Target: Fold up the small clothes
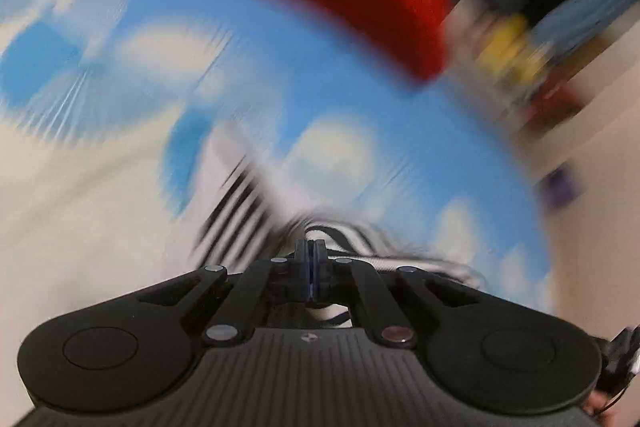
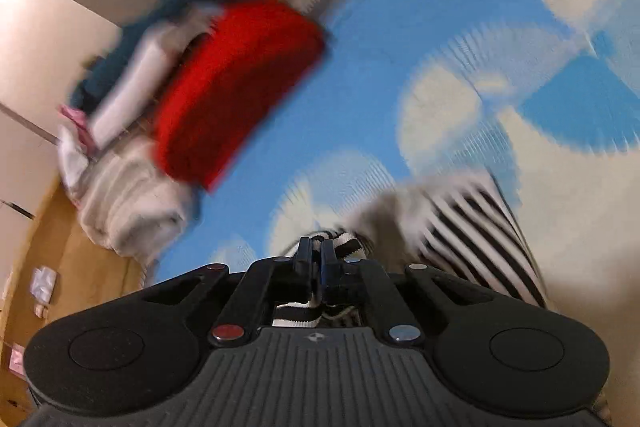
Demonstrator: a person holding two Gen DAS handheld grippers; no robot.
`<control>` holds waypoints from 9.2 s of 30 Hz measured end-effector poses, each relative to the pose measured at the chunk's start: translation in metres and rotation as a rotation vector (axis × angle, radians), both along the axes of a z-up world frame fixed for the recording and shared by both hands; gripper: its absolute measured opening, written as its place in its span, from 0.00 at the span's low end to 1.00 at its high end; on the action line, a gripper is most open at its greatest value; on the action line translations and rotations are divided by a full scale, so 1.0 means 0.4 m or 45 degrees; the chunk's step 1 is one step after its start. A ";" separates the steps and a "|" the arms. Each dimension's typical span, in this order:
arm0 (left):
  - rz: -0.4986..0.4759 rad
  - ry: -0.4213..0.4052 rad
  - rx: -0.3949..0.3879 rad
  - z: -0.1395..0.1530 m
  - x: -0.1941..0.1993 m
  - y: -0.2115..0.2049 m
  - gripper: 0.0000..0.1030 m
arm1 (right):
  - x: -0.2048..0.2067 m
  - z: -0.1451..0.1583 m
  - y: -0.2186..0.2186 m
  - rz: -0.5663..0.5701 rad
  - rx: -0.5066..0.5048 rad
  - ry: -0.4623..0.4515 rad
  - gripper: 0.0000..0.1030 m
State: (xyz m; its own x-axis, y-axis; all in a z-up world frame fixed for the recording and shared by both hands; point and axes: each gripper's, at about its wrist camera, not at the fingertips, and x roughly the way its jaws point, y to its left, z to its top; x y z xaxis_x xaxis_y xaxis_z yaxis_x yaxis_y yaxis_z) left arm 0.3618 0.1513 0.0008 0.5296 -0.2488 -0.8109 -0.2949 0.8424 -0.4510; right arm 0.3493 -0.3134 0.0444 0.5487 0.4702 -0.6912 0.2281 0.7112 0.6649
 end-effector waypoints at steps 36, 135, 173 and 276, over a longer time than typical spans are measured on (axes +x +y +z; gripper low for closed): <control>-0.133 0.042 0.265 -0.031 0.014 -0.072 0.10 | 0.005 -0.022 0.024 0.020 -0.526 0.116 0.35; 0.045 0.201 0.155 -0.171 -0.753 -0.035 0.36 | -0.751 -0.139 -0.075 0.113 -0.617 0.073 0.19; -0.071 0.166 0.265 -0.173 -0.763 -0.073 0.12 | -0.767 -0.138 -0.070 0.204 -0.658 0.063 0.10; -0.281 0.126 0.448 -0.047 -0.194 0.049 0.62 | -0.201 0.012 -0.120 0.327 -0.872 -0.218 0.40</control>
State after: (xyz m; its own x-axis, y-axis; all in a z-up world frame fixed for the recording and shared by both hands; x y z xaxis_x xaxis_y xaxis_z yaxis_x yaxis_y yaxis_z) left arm 0.2844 0.1711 -0.0179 0.4103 -0.0467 -0.9108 -0.1177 0.9876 -0.1037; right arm 0.2690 -0.3615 0.0492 0.6059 0.0932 -0.7900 -0.0678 0.9955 0.0655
